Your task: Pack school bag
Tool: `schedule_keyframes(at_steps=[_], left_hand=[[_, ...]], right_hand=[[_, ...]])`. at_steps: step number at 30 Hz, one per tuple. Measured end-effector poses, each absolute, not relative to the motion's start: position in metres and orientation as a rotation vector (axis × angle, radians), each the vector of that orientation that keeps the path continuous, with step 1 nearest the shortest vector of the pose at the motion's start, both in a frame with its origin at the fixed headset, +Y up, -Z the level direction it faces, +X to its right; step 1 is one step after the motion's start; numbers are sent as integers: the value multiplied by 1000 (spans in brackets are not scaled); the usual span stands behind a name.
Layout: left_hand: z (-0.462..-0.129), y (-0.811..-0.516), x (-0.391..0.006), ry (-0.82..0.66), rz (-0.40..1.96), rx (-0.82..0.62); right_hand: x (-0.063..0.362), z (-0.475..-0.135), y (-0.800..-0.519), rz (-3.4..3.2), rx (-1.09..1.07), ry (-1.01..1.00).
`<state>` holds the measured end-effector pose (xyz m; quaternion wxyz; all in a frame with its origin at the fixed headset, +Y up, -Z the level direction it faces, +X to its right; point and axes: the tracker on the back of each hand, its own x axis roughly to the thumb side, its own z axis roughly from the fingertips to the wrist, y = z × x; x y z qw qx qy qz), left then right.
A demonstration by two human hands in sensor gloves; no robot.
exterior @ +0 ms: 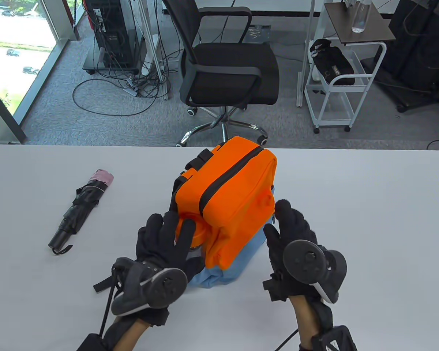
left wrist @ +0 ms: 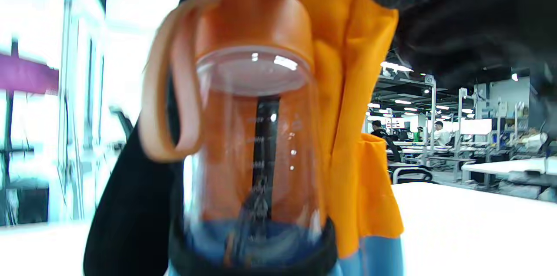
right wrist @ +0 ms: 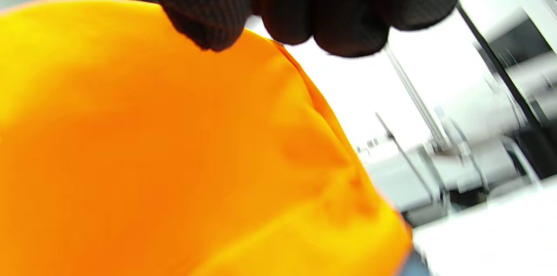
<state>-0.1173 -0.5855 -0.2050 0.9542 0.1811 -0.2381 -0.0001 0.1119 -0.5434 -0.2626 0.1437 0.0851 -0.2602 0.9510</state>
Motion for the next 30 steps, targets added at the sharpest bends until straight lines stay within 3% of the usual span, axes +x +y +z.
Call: schedule_keyframes(at_steps=[3,5,9,11,16,20,24,28,30], left_hand=[[-207,-589,-90,-488,-89,329],[-222,-595,-84,-422,-82,307],[-245,-596,-100,-396,-150,440],[-253,-592,-115,-390,-120,416],[-283,-584,-148,-318,-170,449],[-265,-567,-174,-270,105,464],[-228,-572,-172,-452,324,323],[-219,-608,-153,-594,553,16],[-222,-622,-146,-605,600,-31]], right_hand=[[91,-291,-532,3057,322,-591],[77,-313,-536,3333,391,-252],[62,-316,-528,3254,583,-358],[56,-309,-520,3287,541,-262],[11,-283,-505,3466,675,-298],[-14,-288,-501,3436,367,-217],[-3,-310,-492,3109,47,27],[24,-296,-469,2514,196,60],[51,-283,-453,2328,209,-43]])
